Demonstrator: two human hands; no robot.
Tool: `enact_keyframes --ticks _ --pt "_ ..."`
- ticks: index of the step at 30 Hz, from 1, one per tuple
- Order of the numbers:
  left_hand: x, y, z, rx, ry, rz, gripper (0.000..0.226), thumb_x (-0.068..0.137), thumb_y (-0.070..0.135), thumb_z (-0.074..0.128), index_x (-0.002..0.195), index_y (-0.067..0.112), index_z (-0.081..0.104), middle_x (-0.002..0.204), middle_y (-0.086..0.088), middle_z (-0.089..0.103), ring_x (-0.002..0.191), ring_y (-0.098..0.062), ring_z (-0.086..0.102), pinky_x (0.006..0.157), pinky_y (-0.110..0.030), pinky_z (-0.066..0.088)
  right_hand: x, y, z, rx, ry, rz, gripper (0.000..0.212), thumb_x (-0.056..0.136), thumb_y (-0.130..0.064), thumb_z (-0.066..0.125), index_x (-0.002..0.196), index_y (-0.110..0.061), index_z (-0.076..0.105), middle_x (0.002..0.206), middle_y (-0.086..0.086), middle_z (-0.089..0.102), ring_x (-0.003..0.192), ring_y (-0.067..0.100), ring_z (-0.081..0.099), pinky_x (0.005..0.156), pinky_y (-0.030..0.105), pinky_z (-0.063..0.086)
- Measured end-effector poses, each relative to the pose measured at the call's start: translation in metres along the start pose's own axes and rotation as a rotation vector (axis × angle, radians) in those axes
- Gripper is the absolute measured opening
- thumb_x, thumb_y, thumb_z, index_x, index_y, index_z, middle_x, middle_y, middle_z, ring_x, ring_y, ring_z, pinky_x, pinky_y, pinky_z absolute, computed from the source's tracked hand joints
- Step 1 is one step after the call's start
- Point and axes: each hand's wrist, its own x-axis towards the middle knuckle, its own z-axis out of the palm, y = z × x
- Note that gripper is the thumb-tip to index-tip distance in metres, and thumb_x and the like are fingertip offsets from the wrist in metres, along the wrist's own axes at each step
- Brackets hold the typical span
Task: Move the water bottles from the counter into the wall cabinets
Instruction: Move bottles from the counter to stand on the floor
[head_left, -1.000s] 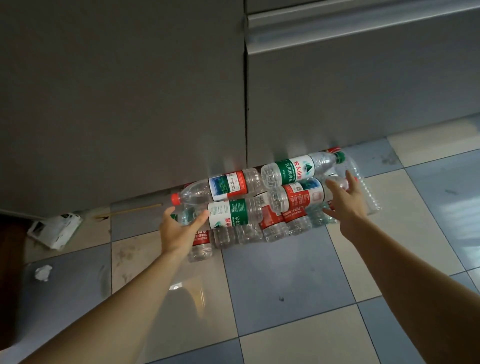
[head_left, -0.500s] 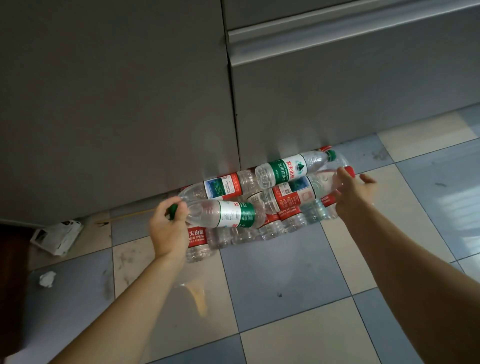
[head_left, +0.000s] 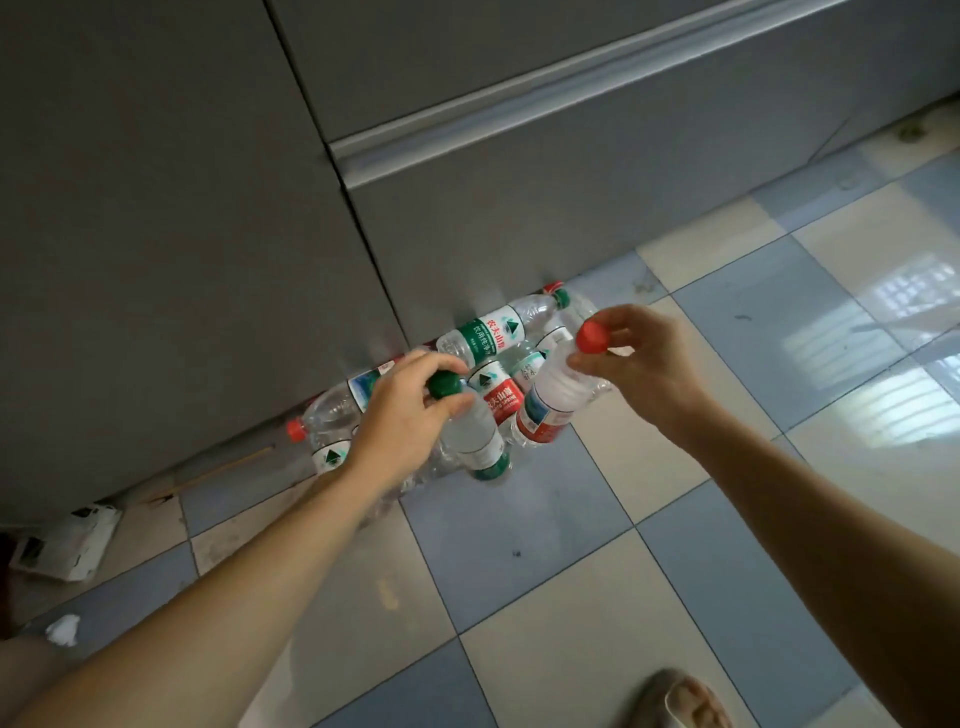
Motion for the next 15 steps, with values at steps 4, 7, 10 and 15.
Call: enact_keyframes --ticks 4,7,10,15 --pt "0.001 0.014 0.031 0.116 -0.201 0.121 0.024 0.083 0.017 0.08 0.105 0.02 0.07 0.104 0.01 0.061 0.098 -0.012 0.056 0.088 -0.029 0.047 -0.032 0.028 0.003 -0.134 -0.098 0.056 0.038 0.074 -0.008 0.087 0.099 -0.024 0.063 0.101 -0.01 0.063 0.093 0.007 0.061 0.08 0.017 0.051" --pt "-0.005 0.01 0.05 0.187 -0.263 0.197 0.025 0.084 0.014 0.08 0.106 0.017 0.069 0.105 0.012 0.057 0.099 -0.015 0.056 0.089 -0.032 0.047 -0.048 0.051 0.008 -0.244 -0.125 0.077 0.039 0.074 -0.009 0.087 0.103 -0.023 0.064 0.111 -0.003 0.063 0.104 0.018 0.061 0.088 0.029 0.055" --pt "-0.01 0.004 0.062 0.252 -0.302 0.257 0.024 0.085 0.014 0.079 0.105 0.016 0.068 0.109 0.011 0.057 0.099 -0.015 0.056 0.089 -0.036 0.05 -0.056 0.066 0.006 -0.302 -0.114 0.092 0.04 0.073 -0.009 0.088 0.098 -0.026 0.061 0.106 -0.001 0.065 0.099 0.021 0.063 0.091 0.041 0.057" --pt "-0.017 -0.002 0.071 0.292 -0.299 0.321 0.029 0.083 0.011 0.08 0.108 0.013 0.066 0.112 0.001 0.063 0.101 -0.019 0.059 0.09 -0.042 0.054 -0.061 0.079 0.006 -0.359 -0.126 0.058 0.037 0.076 -0.011 0.086 0.1 -0.023 0.06 0.106 -0.001 0.064 0.094 0.021 0.063 0.087 0.042 0.058"
